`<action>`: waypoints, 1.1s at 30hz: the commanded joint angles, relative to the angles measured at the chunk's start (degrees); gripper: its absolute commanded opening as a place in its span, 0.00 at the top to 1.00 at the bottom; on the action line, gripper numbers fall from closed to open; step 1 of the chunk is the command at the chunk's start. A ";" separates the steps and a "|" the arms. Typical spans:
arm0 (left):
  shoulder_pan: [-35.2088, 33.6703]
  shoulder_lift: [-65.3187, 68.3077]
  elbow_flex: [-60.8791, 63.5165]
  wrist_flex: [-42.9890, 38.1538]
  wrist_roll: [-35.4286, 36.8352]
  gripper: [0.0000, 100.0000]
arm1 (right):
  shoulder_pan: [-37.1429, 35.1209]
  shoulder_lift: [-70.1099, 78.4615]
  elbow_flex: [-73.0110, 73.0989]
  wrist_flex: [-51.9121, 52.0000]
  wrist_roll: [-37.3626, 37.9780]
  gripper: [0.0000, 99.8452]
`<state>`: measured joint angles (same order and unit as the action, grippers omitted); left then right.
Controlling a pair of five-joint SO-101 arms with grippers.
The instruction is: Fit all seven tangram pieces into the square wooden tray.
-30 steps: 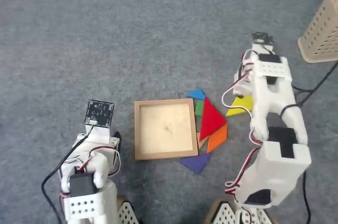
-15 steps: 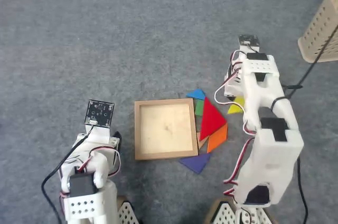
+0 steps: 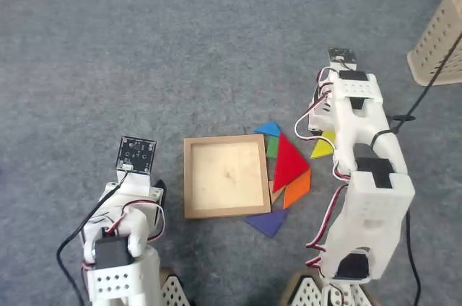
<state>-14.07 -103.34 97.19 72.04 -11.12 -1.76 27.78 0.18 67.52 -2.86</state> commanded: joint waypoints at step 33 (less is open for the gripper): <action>0.09 -0.35 -0.57 0.26 -0.26 0.83 | 1.19 3.21 -6.07 6.81 -3.43 0.83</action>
<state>-14.07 -103.34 97.19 72.04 -11.12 -1.41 31.21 -3.52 75.08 -6.02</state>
